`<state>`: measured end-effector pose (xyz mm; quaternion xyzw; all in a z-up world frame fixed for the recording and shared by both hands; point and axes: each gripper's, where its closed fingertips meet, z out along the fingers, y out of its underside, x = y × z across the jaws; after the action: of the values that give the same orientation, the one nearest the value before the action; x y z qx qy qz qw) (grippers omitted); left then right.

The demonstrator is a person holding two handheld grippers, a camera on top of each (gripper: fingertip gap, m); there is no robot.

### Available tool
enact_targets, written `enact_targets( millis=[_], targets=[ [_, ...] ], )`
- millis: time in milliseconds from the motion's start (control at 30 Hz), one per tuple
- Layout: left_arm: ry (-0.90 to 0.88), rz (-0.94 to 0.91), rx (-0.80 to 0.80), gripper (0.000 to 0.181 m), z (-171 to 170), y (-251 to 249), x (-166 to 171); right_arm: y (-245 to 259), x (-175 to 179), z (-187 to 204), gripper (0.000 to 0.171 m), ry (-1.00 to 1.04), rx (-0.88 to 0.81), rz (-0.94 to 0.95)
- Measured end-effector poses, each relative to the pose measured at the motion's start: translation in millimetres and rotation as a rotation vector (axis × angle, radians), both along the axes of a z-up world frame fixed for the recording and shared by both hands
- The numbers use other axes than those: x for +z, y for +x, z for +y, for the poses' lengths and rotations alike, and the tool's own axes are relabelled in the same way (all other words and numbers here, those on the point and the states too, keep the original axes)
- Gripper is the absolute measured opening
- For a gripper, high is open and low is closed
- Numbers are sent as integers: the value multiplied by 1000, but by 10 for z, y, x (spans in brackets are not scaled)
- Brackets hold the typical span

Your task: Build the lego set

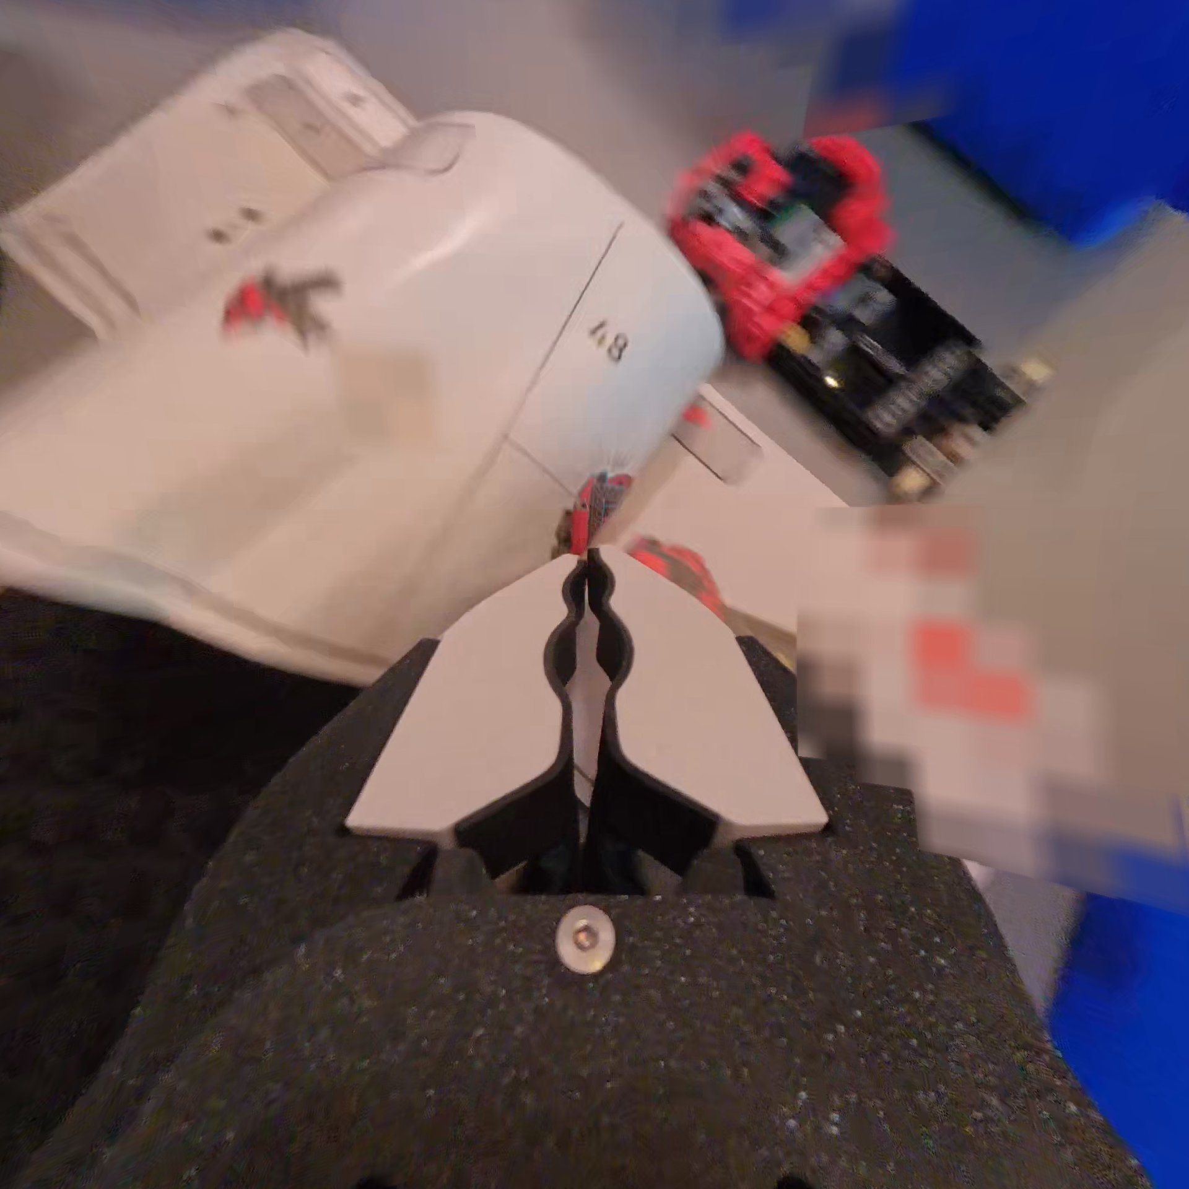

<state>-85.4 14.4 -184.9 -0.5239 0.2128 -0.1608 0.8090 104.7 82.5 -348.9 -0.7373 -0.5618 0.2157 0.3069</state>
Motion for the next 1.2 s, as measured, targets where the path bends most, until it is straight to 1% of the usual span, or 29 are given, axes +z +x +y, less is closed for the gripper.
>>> enact_targets(
  millis=[100,167,233,300,367,400,467,533,600,667,733,867,1000,1133,1200],
  targets=[
    [-21,16,-49,7,5,69,-34,-369,162,-290,0,-76,138,112],
    [-41,33,-66,7,20,98,-66,-513,139,-356,1,-83,189,94],
    [-72,51,-96,7,27,145,-113,-597,30,-387,1,-77,240,42],
    [-128,72,-125,7,48,196,-189,-645,-72,-442,1,-118,288,11],
    [-191,114,-130,7,83,232,-289,-681,-79,-500,1,-178,330,32],
    [-207,138,-130,7,93,246,-326,-692,-12,-526,2,-206,353,71],
    [-215,177,-129,7,99,273,-376,-672,196,-454,2,-228,344,167],
    [-226,201,-143,7,96,314,-413,-560,304,-233,1,-186,300,193],
    [-241,225,-154,7,98,355,-456,-410,227,-7,1,-143,274,149],
    [-255,256,-160,7,102,391,-504,-336,87,74,0,-182,279,115],
    [-265,283,-171,7,97,432,-546,-379,2,-25,0,-210,352,120],
    [-306,343,-223,7,57,555,-646,-516,-36,-163,0,-155,456,132],
    [-331,385,-284,7,5,697,-707,-545,-60,-184,0,-190,464,124],
    [-369,419,-413,7,-81,1114,-814,-540,-74,-184,0,-187,462,115],
    [-388,422,-418,7,-40,1287,-911,-541,-73,-184,0,-177,465,116]
  ],
)
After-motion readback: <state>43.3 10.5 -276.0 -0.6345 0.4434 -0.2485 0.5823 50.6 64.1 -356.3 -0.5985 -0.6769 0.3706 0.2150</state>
